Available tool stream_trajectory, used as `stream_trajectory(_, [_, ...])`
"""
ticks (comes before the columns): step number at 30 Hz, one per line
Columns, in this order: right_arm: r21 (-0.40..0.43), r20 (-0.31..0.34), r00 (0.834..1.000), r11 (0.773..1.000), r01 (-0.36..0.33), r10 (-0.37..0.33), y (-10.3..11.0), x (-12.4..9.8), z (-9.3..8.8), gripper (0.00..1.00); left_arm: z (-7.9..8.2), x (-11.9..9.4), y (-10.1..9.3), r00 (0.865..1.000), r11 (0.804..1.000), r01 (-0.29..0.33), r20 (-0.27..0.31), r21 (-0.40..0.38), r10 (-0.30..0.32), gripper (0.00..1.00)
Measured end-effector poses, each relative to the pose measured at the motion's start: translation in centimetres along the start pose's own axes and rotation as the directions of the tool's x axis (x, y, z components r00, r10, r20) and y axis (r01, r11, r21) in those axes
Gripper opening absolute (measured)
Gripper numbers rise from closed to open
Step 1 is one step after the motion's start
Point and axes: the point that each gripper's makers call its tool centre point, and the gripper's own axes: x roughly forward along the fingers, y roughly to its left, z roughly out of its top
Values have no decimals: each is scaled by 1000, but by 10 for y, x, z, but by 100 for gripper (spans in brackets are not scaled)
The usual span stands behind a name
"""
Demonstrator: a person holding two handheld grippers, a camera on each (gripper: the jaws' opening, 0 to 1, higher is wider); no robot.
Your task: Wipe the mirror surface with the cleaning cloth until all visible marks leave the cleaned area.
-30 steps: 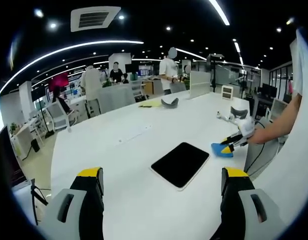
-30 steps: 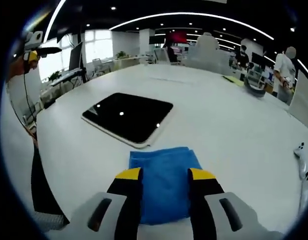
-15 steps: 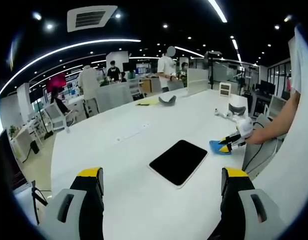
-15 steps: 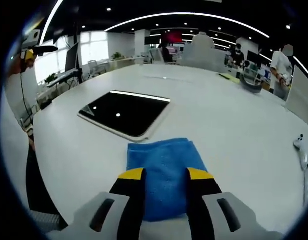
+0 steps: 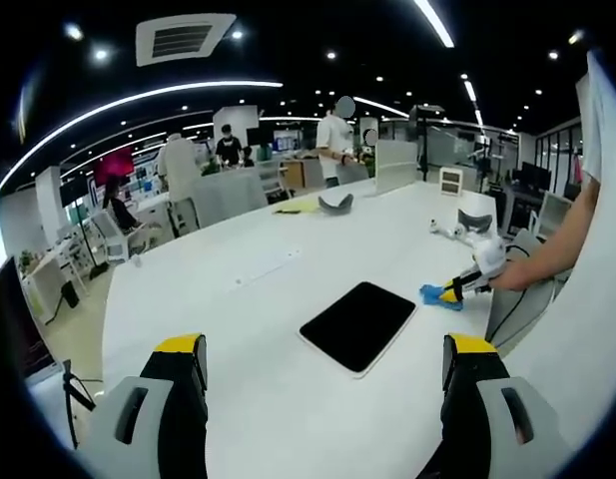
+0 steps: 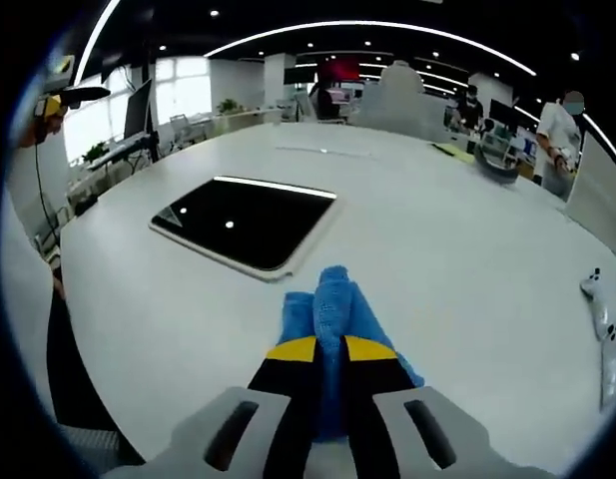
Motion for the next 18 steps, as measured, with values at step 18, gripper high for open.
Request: stream_trajectory(18, [17, -9, 1000, 1000, 13, -13, 2, -4, 28, 3, 0, -6, 5, 999, 999, -3, 39, -39, 4, 99])
